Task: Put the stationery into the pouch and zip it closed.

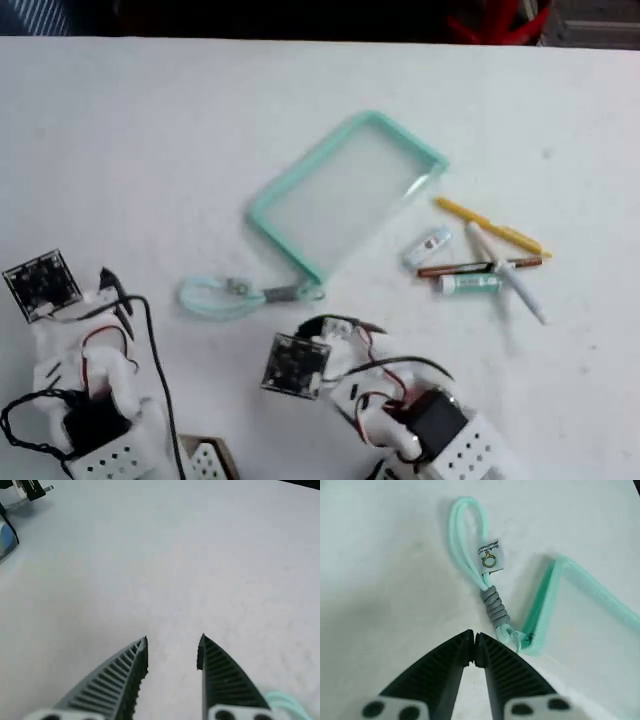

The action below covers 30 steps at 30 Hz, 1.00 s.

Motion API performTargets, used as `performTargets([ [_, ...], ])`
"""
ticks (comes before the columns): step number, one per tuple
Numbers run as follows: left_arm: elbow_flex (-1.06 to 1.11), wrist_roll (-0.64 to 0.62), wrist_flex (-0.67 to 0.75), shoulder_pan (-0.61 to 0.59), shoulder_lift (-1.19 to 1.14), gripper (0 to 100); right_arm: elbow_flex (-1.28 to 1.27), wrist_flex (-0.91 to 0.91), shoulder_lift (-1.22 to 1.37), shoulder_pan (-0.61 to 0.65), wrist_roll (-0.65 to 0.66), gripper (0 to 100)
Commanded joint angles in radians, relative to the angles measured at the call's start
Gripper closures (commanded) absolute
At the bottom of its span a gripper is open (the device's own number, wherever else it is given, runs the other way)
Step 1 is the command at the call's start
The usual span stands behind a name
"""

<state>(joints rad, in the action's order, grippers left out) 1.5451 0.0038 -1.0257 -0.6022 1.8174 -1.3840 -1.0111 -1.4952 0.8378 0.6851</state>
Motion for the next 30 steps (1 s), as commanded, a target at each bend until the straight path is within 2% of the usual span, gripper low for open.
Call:
performTargets([
  [1,0.006,0.012,0.008,-0.007,0.007,83,0.252,0.019,0.328,0.013,0.009,97.5],
  [3,0.026,0.018,0.029,-0.007,0.007,83,0.371,0.01,0.516,0.019,0.009,94.4],
  [7,0.032,0.018,0.041,-0.012,0.007,83,0.517,0.01,0.826,0.019,0.017,79.7],
  [10,0.032,0.02,0.041,-0.012,0.007,83,0.601,0.01,1.026,0.019,0.126,70.9],
  [12,0.034,0.02,0.041,-0.012,0.007,83,0.657,0.01,1.145,0.016,0.193,70.2],
  [25,0.051,0.02,0.078,-0.013,0.007,83,1.023,0.012,1.713,-0.021,0.221,82.0],
  [30,0.051,0.02,0.08,-0.013,0.007,83,1.096,0.01,1.762,-0.022,0.221,99.1],
])
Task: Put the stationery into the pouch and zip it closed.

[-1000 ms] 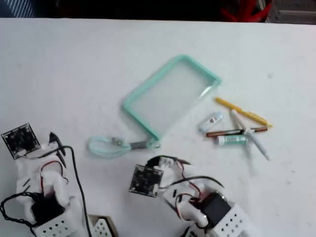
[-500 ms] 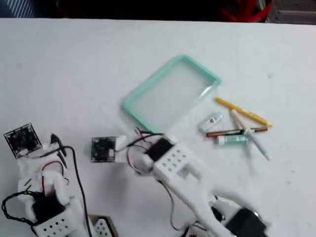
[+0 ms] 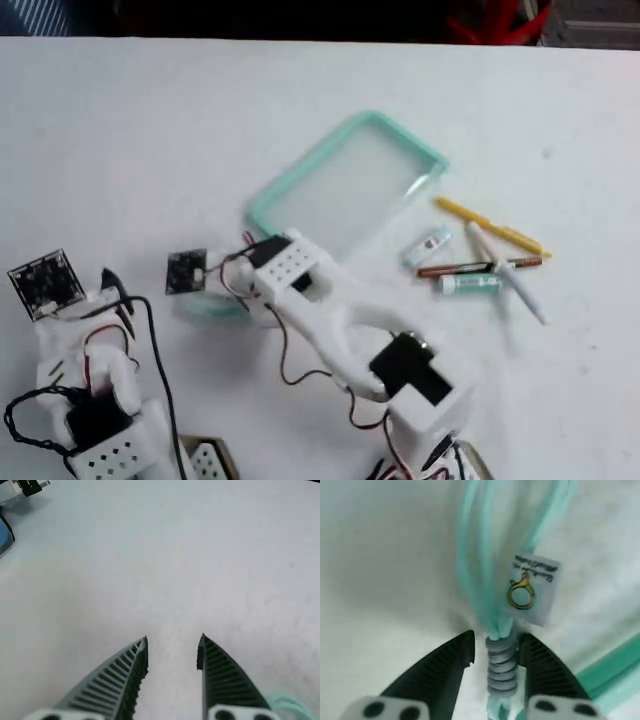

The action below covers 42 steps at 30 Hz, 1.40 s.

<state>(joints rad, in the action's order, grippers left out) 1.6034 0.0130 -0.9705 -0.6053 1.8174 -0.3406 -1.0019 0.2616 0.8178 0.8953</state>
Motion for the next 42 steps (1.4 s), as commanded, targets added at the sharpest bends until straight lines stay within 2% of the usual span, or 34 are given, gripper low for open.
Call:
performTargets([
  [1,-0.008,0.011,0.025,-0.01,0.007,83,0.064,-0.001,0.004,-0.012,0.011,97.5],
  [5,-0.008,0.012,0.023,-0.01,0.007,83,0.135,-0.004,-0.087,-0.058,-0.003,98.1],
  [8,-0.008,0.071,0.02,0.005,0.007,83,0.187,-0.005,-0.231,-0.096,-0.117,98.1],
  [13,-0.043,0.147,-0.017,0.11,0.007,79,0.272,-0.005,-0.498,-0.156,-0.276,98.1],
  [16,-0.126,0.167,-0.104,0.199,0.007,71,0.331,-0.005,-0.618,-0.165,-0.293,98.1],
  [19,-0.25,0.172,-0.166,0.303,0.004,71,0.42,-0.007,-0.685,-0.163,-0.295,98.1],
  [22,-0.37,0.164,-0.186,0.424,0.001,71,0.529,-0.047,-0.697,-0.165,-0.316,98.1],
  [26,-0.505,0.066,-0.199,0.542,-0.015,71,0.671,-0.114,-0.679,-0.166,-0.433,98.1],
  [29,-0.563,0.038,-0.212,0.631,-0.108,70,0.746,-0.14,-0.671,-0.165,-0.508,98.1],
  [32,-0.598,0.011,-0.178,0.693,-0.231,70,0.778,-0.166,-0.671,-0.191,-0.588,98.1],
  [36,-0.756,-0.087,-0.178,0.746,-0.334,63,0.783,-0.162,-0.671,-0.254,-0.671,98.1],
  [38,-0.804,-0.077,-0.169,0.791,-0.378,62,0.776,-0.17,-0.673,-0.265,-0.68,98.1],
  [42,-0.841,0.057,-0.196,0.858,-0.446,62,0.776,-0.228,-0.671,-0.265,-0.68,98.1],
])
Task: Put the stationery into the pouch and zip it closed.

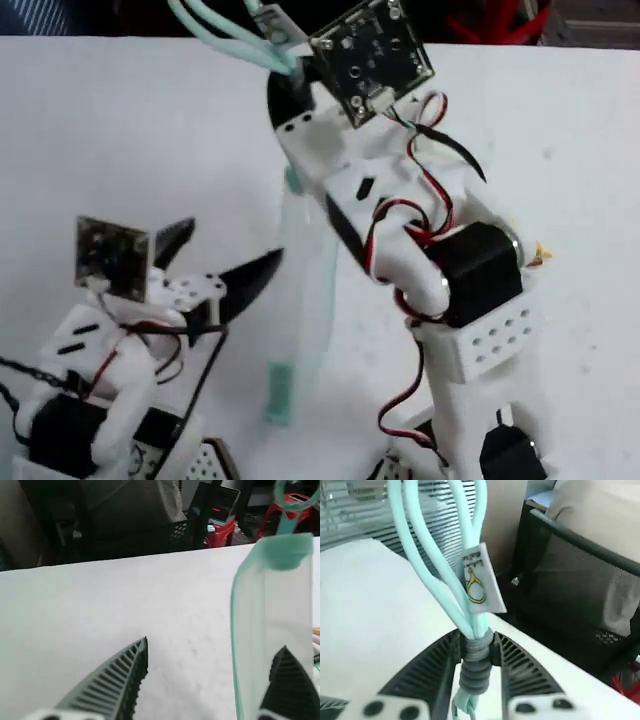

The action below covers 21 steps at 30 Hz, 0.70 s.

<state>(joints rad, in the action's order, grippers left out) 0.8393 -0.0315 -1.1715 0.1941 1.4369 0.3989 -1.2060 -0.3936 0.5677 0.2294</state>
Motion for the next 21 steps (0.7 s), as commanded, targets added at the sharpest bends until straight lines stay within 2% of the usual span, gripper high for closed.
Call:
performTargets([
  [1,-0.08,0.127,-0.005,0.056,-0.065,62,0.037,-0.031,-0.016,-0.015,-0.014,98.1],
  [4,-0.118,0.147,-0.044,0.028,-0.045,62,0.037,-0.027,-0.016,-0.022,-0.012,98.1],
  [7,-0.152,0.118,-0.054,0.053,-0.035,62,0.031,-0.004,-0.013,-0.019,-0.014,98.1],
  [11,-0.114,-0.02,0.052,0.113,-0.085,62,-0.009,0.025,-0.019,0.008,-0.02,98.1],
  [16,-0.044,-0.037,0.189,0.108,-0.205,62,-0.02,0.015,-0.025,0.044,-0.02,98.1],
  [21,-0.043,-0.06,0.276,0.163,-0.266,63,-0.023,0.015,-0.024,0.044,-0.035,98.1],
])
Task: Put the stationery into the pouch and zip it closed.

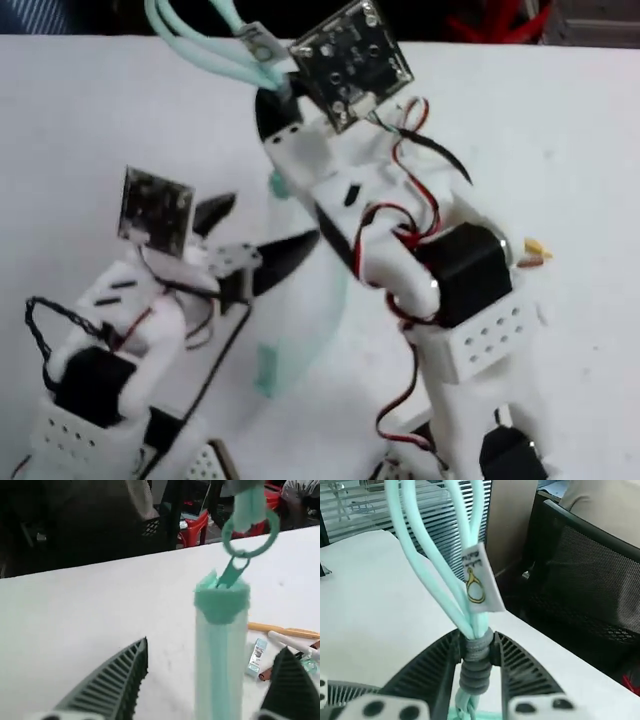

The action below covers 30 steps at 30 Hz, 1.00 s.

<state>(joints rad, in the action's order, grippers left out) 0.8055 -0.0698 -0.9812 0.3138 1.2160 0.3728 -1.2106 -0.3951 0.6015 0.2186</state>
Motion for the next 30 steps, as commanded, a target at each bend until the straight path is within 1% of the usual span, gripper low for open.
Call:
performTargets([
  [1,-0.005,-0.021,0.1,0.042,-0.065,63,0.005,0.015,-0.025,0.01,-0.044,98.1],
  [4,0.0,-0.02,0.11,0.004,-0.13,64,0.006,-0.015,-0.054,0.013,-0.069,98.1],
  [8,0.0,-0.02,0.101,-0.002,-0.162,64,0.005,-0.033,-0.102,0.039,-0.064,98.1],
  [10,-0.002,-0.02,0.097,0.001,-0.166,67,0.002,-0.038,-0.108,0.039,-0.064,98.1],
  [12,-0.005,-0.02,0.15,0.01,-0.171,74,-0.025,-0.031,-0.101,0.024,-0.063,98.1],
  [14,0.003,-0.02,0.264,0.01,-0.173,84,-0.074,-0.016,-0.084,-0.022,-0.063,98.1],
  [16,0.031,-0.02,0.384,0.01,-0.173,96,-0.11,0.007,-0.081,-0.038,-0.063,98.1],
  [17,0.049,-0.012,0.437,0.01,-0.173,99,-0.12,0.016,-0.082,-0.041,-0.063,98.1],
  [20,0.147,0.0,0.562,0.027,-0.173,93,-0.123,0.022,-0.096,-0.062,-0.066,98.1],
  [23,0.267,0.008,0.675,0.064,-0.173,94,-0.127,0.024,-0.093,-0.099,-0.069,98.1],
  [25,0.33,0.008,0.736,0.068,-0.171,96,-0.144,0.031,-0.091,-0.117,-0.071,98.1],
  [27,0.374,0.008,0.758,0.065,-0.165,98,-0.176,0.061,-0.101,-0.119,-0.071,98.1],
  [30,0.4,0.008,0.703,0.065,-0.163,98,-0.198,0.062,-0.102,-0.117,-0.074,98.1],
])
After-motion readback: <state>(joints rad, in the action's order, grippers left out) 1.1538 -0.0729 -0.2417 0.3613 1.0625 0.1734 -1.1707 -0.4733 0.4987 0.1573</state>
